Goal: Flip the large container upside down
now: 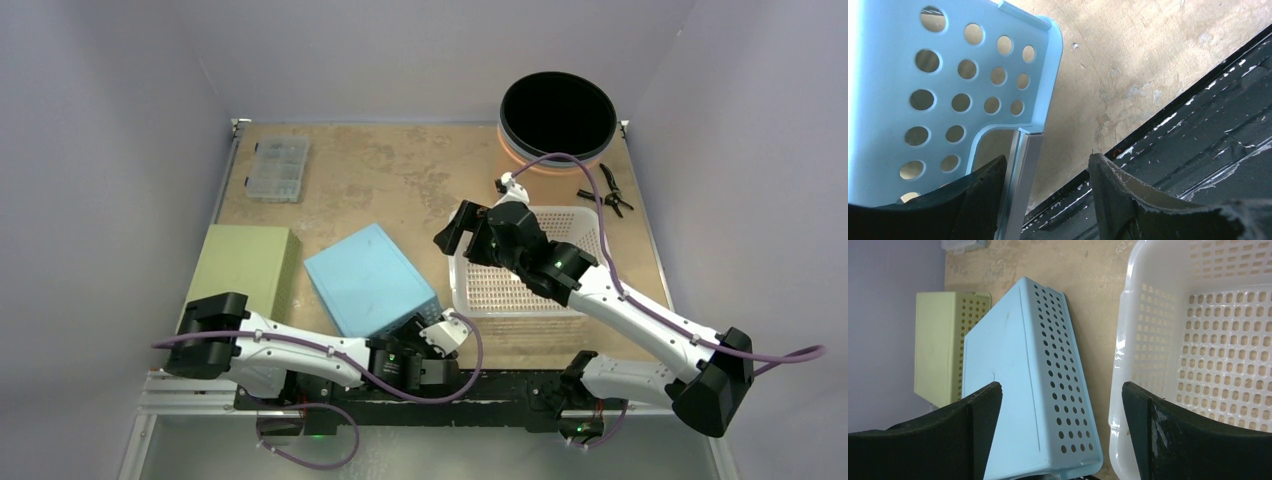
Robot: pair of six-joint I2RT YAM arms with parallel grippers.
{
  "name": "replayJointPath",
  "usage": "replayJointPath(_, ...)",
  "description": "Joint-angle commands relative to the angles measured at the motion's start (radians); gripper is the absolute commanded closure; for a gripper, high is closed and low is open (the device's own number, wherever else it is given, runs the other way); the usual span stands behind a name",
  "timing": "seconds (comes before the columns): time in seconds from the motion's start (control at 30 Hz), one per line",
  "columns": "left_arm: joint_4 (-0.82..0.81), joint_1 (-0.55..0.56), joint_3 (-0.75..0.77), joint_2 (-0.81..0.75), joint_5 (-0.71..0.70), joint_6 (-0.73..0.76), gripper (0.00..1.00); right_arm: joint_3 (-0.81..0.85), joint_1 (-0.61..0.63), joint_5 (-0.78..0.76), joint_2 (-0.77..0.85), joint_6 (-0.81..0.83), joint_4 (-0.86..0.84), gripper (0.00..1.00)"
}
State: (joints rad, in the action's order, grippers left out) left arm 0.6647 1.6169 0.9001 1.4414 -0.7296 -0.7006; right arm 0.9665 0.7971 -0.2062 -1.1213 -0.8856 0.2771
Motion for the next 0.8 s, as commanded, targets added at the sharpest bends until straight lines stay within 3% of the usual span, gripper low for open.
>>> replayJointPath(0.0, 0.037, 0.026, 0.051, 0.048, -0.068, -0.067, 0.40, 0.041, -0.006, 0.021, 0.002, 0.019, -0.031, 0.08)
replayJointPath(0.33, 0.027, 0.054, 0.058, 0.113, -0.102, -0.064, 0.26, 0.041, -0.007, 0.060, -0.017, 0.038, -0.039, 0.08)
replayJointPath(0.77, 0.097, 0.157, 0.142, 0.238, -0.211, -0.090, 0.24, 0.084, -0.010, 0.125, -0.114, 0.114, -0.023, 0.08)
